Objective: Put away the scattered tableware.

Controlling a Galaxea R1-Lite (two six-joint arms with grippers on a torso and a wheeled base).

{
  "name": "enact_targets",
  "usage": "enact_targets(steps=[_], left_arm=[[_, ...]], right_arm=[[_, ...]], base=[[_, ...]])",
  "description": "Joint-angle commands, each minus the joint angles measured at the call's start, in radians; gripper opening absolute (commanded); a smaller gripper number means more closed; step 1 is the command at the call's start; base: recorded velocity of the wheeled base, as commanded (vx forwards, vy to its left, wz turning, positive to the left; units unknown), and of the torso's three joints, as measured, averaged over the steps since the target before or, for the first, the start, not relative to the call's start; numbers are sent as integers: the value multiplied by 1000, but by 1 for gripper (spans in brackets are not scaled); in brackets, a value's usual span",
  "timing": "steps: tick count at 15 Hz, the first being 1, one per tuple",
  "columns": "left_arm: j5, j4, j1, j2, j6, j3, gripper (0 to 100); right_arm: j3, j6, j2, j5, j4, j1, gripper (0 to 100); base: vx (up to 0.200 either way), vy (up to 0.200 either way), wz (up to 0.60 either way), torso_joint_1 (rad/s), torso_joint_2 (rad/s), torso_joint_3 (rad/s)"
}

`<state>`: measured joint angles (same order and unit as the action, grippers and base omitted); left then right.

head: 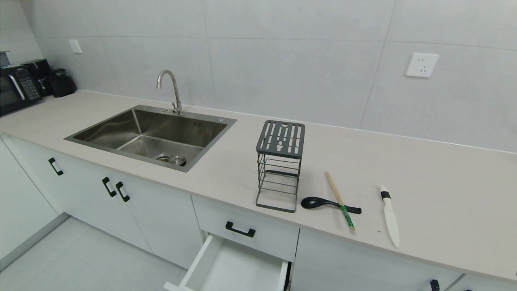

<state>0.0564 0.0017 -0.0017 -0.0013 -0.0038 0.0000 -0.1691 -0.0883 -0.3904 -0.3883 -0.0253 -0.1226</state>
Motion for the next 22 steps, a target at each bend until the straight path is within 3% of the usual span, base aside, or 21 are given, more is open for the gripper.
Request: enact_targets(steps=[1, 7, 15, 22], left_arm=[[0, 0, 0, 1, -1, 0, 100], [0, 0, 0, 1, 4, 0, 100], [0, -2, 0, 1, 2, 0, 100], [2, -2, 0, 1, 2, 0, 100]], right_arm=[[-10, 36, -183, -4, -8, -43, 100], [10, 48, -469, -4, -208, -98, 100], [-9, 48, -519, -4, -214, -183, 100], [-178, 50, -746, 26, -217, -177, 100]], base=[[0, 0, 0, 0, 0, 0], [0, 0, 0, 0, 0, 0], [0, 0, 0, 0, 0, 0], [0, 0, 0, 0, 0, 0]])
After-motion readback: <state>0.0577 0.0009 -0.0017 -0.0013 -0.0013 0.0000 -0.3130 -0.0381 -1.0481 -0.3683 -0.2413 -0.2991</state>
